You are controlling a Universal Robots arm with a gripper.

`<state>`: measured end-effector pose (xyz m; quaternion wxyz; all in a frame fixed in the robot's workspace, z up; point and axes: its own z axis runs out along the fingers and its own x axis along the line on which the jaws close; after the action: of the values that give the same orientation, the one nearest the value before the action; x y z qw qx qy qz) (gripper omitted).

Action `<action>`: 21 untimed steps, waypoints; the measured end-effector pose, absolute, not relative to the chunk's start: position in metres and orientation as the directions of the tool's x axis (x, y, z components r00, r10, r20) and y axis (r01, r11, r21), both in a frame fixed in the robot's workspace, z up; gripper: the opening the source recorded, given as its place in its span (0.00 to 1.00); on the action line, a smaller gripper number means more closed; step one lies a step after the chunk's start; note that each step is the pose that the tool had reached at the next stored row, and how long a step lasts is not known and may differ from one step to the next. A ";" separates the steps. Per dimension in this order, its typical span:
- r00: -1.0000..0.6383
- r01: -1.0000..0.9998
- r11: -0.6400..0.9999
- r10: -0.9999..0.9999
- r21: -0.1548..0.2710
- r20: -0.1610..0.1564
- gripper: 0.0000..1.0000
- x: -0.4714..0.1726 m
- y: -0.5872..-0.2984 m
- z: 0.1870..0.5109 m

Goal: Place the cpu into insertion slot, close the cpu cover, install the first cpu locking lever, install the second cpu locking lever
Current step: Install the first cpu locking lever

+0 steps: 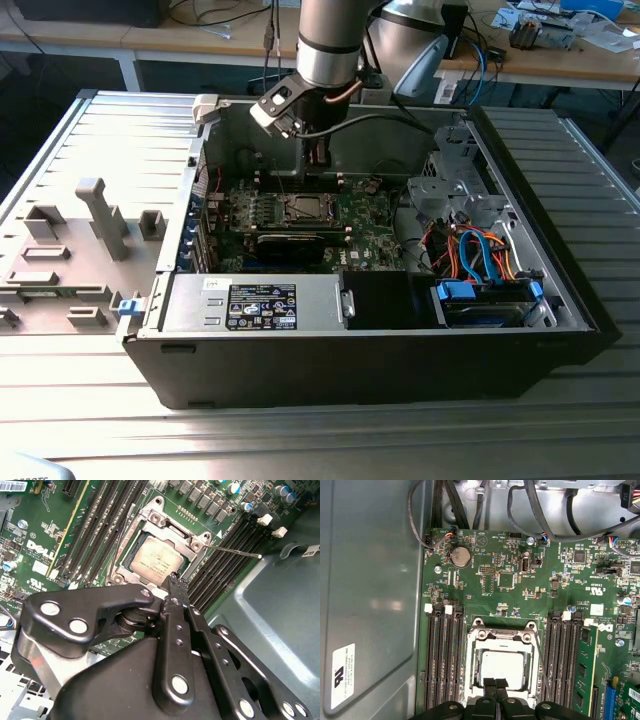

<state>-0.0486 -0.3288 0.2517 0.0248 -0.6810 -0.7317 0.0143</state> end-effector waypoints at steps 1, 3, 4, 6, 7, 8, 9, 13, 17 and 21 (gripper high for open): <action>-0.071 0.996 0.072 0.997 -0.055 0.017 0.11 -0.049 -0.329 0.252; -0.078 0.995 0.079 0.997 -0.055 0.017 0.11 -0.049 -0.329 0.252; -0.085 0.995 0.086 0.996 -0.055 0.017 0.11 -0.049 -0.329 0.252; -0.113 0.992 0.114 0.993 -0.055 0.017 0.11 -0.049 -0.329 0.252; -0.125 0.990 0.126 0.992 -0.055 0.017 0.11 -0.049 -0.329 0.252; -0.133 0.989 0.134 0.991 -0.055 0.017 0.11 -0.049 -0.329 0.252; -0.154 0.986 0.155 0.988 -0.055 0.017 0.11 -0.049 -0.329 0.252; -0.194 0.979 0.195 0.981 -0.054 0.018 0.11 -0.049 -0.329 0.252; -0.228 0.972 0.228 0.974 -0.054 0.020 0.11 -0.049 -0.330 0.252; -0.243 0.968 0.244 0.970 -0.054 0.020 0.11 -0.049 -0.330 0.252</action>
<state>-0.0488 -0.3300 0.2518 0.0246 -0.6146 -0.7883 0.0151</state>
